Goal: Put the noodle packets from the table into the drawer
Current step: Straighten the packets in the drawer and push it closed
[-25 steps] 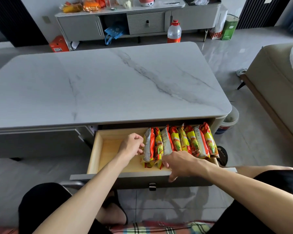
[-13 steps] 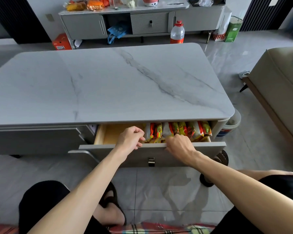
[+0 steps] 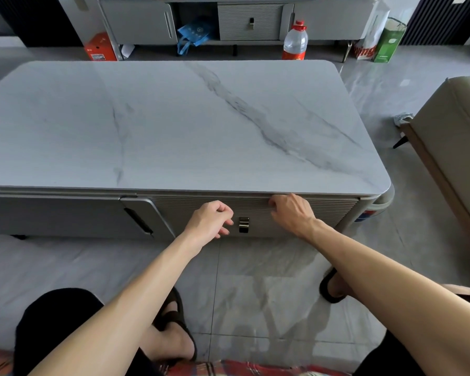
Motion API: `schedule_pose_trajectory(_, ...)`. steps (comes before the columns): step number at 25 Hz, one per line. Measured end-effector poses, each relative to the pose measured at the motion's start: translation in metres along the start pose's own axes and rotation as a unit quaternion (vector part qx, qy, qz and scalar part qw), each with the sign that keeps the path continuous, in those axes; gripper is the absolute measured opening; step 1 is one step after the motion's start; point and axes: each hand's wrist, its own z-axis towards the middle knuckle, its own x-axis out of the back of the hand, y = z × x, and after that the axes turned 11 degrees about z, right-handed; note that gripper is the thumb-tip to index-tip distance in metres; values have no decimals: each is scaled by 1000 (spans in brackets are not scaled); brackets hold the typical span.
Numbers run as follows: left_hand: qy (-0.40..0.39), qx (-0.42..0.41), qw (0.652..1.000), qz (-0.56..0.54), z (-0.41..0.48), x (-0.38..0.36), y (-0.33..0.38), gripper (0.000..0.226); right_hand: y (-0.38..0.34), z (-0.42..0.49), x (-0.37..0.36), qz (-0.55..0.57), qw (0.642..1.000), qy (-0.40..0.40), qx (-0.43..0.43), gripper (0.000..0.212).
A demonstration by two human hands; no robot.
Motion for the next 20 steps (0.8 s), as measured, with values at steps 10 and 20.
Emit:
schedule_pose_trajectory(10,-24,-72,994,75,-20,23,28,17,-38,-30,66,5,984,-175,32,21)
schedule_pose_trajectory(20,-10,-135,930,343,-39,69,82,20,-67,-76,149,-69,982,-162,63,26)
